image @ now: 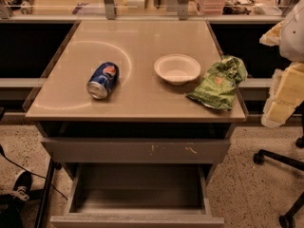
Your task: Place green jalapeno chip bag into middle drawer
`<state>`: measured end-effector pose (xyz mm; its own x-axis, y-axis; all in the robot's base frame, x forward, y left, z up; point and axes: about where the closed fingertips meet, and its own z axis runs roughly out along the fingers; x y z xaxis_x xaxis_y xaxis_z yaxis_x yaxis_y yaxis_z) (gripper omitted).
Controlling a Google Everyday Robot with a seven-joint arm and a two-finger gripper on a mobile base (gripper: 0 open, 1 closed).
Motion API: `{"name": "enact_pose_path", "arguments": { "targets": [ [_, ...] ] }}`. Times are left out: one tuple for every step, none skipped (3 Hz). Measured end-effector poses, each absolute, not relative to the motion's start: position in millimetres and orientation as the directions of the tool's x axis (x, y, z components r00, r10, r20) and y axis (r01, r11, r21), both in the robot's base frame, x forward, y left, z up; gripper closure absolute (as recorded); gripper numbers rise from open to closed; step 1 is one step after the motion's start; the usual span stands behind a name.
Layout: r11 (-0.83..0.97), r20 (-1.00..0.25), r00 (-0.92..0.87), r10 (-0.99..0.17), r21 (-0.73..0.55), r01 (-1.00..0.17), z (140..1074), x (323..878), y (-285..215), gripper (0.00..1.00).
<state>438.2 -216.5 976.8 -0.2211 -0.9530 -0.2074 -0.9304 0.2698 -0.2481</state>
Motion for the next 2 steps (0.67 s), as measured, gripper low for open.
{"name": "enact_pose_path", "arguments": {
  "targets": [
    [0.277,-0.205,-0.228,-0.952,-0.258,-0.926,978.2,443.9,-217.8,0.0],
    [0.316,-0.174,-0.28,-0.944,-0.241,-0.917,951.0,489.8,-231.8,0.0]
  ]
}}
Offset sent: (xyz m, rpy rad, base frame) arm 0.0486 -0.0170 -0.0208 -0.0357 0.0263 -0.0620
